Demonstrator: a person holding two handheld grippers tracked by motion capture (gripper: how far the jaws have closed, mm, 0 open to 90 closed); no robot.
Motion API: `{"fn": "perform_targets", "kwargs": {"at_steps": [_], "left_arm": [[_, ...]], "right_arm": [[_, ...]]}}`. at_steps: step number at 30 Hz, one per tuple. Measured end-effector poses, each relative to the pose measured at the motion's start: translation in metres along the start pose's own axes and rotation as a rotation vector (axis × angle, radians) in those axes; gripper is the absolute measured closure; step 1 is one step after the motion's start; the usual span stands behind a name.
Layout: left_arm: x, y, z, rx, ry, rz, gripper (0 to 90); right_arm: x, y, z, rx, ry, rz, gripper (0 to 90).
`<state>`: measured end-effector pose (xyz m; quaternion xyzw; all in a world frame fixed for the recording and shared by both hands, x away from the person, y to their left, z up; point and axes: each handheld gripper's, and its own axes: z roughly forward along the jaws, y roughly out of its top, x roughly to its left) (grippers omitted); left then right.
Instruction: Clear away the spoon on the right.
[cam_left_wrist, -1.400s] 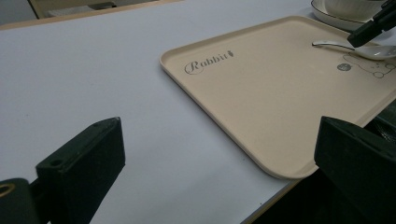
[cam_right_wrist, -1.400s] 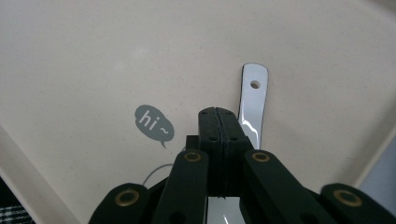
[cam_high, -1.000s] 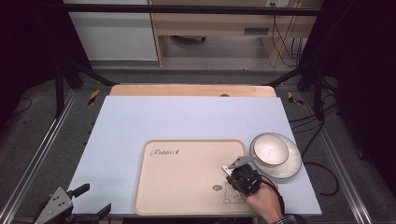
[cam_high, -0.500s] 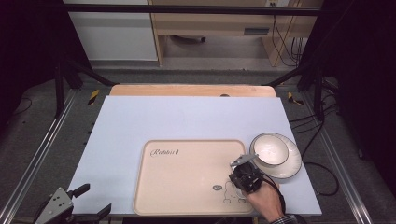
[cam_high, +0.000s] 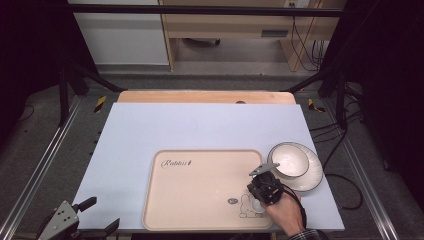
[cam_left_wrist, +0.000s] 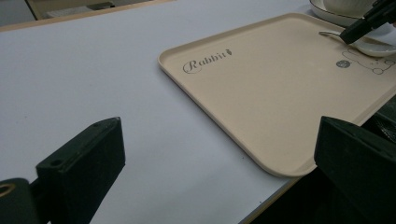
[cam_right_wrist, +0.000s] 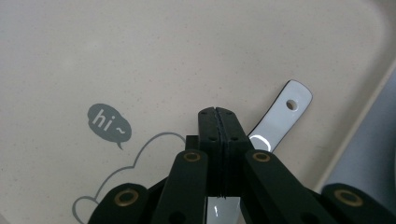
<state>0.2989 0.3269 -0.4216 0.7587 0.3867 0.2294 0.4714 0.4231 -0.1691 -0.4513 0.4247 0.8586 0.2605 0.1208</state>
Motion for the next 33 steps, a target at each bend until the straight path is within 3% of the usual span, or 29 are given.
{"fn": "perform_targets", "kwargs": {"at_steps": [5,14,33], "left_arm": [[0.0,0.0,0.0,0.0,-0.001,-0.001,1.5],[0.0,0.0,0.0,0.0,-0.005,-0.002,1.5],[0.0,0.0,0.0,0.001,-0.006,0.0,1.5]], "right_arm": [[0.001,0.0,-0.003,-0.018,0.001,0.012,85.6],[0.0,0.0,-0.008,-0.059,-0.001,-0.006,76.3],[0.002,-0.002,-0.017,-0.106,-0.004,-0.018,48.7]]}}
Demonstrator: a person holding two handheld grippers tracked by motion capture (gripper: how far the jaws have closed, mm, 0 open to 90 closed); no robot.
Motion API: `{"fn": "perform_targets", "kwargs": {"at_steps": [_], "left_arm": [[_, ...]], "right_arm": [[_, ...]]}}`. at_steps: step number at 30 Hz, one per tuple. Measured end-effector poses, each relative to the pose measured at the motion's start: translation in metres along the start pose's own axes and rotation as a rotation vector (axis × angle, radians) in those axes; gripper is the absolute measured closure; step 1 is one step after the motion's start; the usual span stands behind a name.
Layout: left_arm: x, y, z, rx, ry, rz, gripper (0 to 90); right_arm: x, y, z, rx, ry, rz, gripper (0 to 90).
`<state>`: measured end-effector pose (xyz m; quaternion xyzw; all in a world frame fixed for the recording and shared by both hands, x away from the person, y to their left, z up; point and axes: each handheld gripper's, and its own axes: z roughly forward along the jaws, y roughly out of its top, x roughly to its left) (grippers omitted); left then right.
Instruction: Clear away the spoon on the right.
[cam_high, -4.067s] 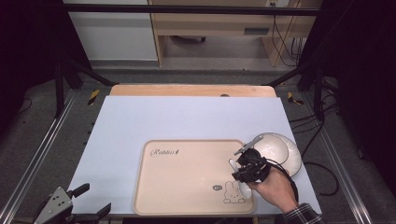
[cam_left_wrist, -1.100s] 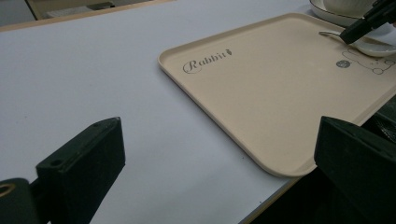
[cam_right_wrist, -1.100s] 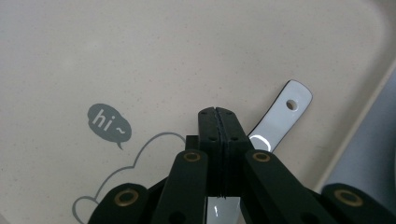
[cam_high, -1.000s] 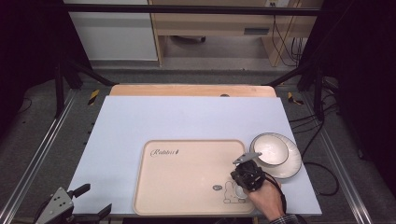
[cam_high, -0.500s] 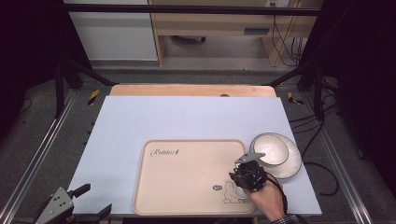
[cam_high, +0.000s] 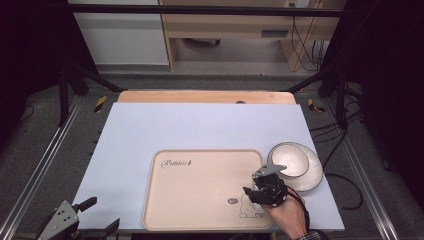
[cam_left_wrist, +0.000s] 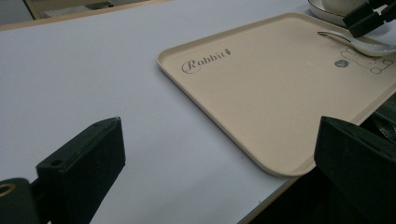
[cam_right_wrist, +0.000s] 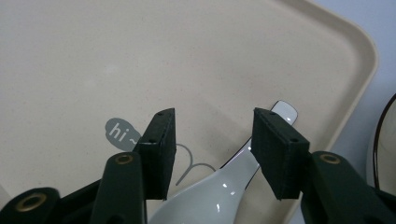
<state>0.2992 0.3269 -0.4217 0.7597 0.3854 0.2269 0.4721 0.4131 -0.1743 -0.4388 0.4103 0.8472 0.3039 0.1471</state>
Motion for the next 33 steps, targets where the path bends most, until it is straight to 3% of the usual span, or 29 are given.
{"fn": "perform_targets", "kwargs": {"at_steps": [8,33], "left_arm": [[0.0,0.0,0.0,0.0,0.0,0.0,1.5],[0.0,0.0,0.0,0.0,0.001,-0.001,1.5]], "right_arm": [[0.0,0.0,-0.003,-0.023,-0.005,-0.027,41.9],[0.006,-0.001,-0.02,-0.094,-0.021,-0.022,26.0]]}}
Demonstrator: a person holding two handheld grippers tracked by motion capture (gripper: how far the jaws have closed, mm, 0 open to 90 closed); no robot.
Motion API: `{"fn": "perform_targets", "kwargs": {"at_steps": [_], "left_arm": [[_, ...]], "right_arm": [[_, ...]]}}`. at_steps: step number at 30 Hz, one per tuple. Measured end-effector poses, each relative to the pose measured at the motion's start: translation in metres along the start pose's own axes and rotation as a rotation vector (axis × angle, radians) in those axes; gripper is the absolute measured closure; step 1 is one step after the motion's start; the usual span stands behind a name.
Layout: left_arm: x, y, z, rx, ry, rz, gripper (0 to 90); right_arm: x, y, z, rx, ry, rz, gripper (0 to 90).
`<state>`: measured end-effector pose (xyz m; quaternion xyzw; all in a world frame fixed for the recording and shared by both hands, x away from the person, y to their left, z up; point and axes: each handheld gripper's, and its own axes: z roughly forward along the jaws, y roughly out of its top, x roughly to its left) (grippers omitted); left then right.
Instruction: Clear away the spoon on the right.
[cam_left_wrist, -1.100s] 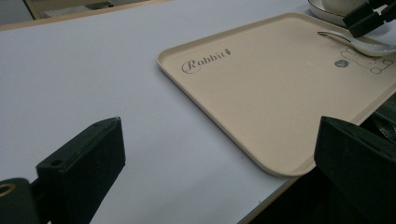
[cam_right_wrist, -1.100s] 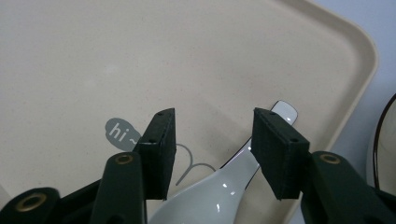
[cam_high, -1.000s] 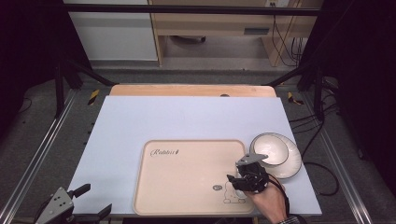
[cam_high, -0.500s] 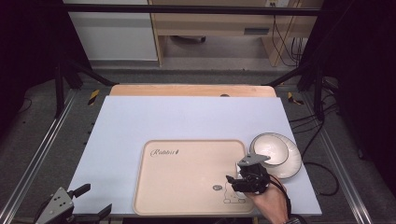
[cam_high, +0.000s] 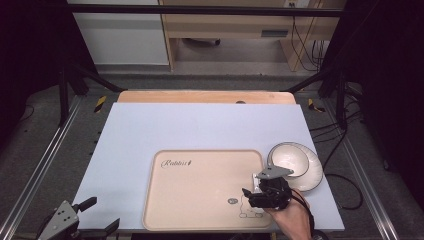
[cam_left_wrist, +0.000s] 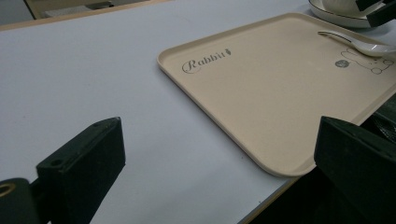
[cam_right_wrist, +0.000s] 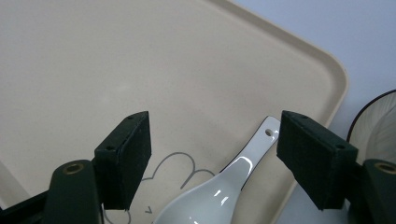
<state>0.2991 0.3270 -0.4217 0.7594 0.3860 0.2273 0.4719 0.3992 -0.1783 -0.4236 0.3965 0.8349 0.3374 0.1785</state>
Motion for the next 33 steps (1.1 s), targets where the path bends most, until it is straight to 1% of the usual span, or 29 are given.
{"fn": "perform_targets", "kwargs": {"at_steps": [5,8,9,10,11,20,22,25,26,27,28,33], "left_arm": [[0.0,0.0,0.0,0.0,0.0,0.0,1.5],[0.0,0.0,0.0,0.0,0.0,0.0,1.5],[0.0,0.0,0.0,-0.001,0.0,-0.001,1.5],[0.0,0.0,0.0,0.0,0.0,-0.001,1.5],[0.0,0.0,0.0,0.0,0.0,-0.001,1.5],[0.0,0.0,0.0,-0.001,0.0,-0.002,1.5],[0.0,0.0,0.0,-0.001,0.0,-0.001,1.5],[0.0,0.0,0.0,-0.001,0.0,-0.001,1.5],[0.0,0.0,0.0,0.0,0.0,-0.002,1.5],[0.0,0.0,0.0,0.0,0.0,-0.002,1.5],[0.0,0.0,0.0,0.0,0.0,-0.002,1.5],[0.0,0.0,0.0,-0.001,0.0,-0.003,1.5]], "right_arm": [[0.001,-0.002,-0.004,-0.016,0.002,0.008,23.7],[0.002,-0.003,-0.006,-0.017,0.006,0.001,21.7],[0.003,-0.003,-0.007,-0.026,0.005,0.003,21.5],[0.002,-0.004,-0.007,-0.026,0.006,-0.007,20.8],[0.003,-0.004,-0.008,-0.028,0.008,0.003,20.3],[0.003,-0.007,-0.013,-0.047,0.013,0.006,17.2],[0.004,-0.008,-0.014,-0.054,0.014,0.013,16.5],[0.003,-0.009,-0.016,-0.059,0.012,0.006,15.8],[0.004,-0.009,-0.017,-0.06,0.014,0.014,15.6],[0.003,-0.01,-0.017,-0.068,0.013,0.005,15.2],[0.004,-0.01,-0.018,-0.067,0.014,0.017,15.0],[0.005,-0.013,-0.021,-0.071,0.013,0.022,13.5]]}}
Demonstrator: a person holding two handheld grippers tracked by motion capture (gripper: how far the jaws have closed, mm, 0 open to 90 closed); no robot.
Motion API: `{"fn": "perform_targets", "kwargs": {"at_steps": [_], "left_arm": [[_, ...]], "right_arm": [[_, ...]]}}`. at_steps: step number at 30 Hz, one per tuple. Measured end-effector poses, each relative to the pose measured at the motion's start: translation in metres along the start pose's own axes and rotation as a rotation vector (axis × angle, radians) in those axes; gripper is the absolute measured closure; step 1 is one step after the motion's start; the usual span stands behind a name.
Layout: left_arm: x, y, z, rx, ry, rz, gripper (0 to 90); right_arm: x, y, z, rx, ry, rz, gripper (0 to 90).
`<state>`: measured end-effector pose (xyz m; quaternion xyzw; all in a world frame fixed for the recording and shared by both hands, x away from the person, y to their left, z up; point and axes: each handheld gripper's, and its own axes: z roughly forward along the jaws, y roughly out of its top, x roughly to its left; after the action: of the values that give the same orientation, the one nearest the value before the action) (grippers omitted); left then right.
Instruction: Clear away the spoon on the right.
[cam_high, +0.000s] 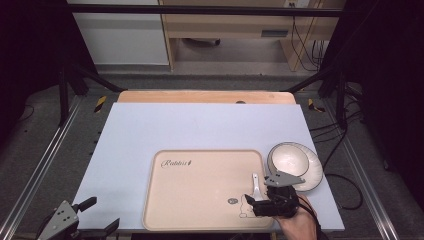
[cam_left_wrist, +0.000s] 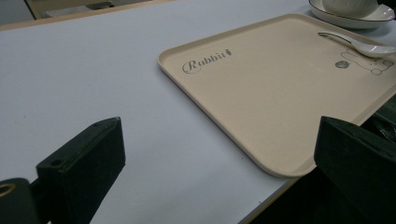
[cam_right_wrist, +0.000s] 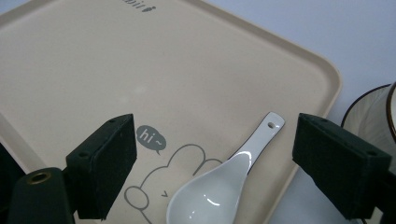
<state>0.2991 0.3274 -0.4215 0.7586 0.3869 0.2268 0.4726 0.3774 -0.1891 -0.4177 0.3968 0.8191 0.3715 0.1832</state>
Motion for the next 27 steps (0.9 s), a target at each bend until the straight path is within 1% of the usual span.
{"fn": "perform_targets", "kwargs": {"at_steps": [4,8,17,27], "left_arm": [[0.0,0.0,0.0,-0.001,0.0,-0.002,1.5],[0.0,0.0,0.0,-0.003,-0.001,-0.004,1.5],[0.001,0.0,-0.001,-0.005,-0.002,-0.005,1.4],[0.001,0.0,-0.001,-0.006,-0.001,-0.006,1.4]], "right_arm": [[0.0,-0.002,-0.002,-0.001,-0.006,0.001,11.9],[0.001,-0.004,-0.005,-0.016,-0.009,0.002,9.3],[0.002,-0.008,-0.011,-0.049,-0.006,0.004,0.3],[0.004,-0.012,-0.018,-0.062,-0.003,-0.002,0.1]]}}
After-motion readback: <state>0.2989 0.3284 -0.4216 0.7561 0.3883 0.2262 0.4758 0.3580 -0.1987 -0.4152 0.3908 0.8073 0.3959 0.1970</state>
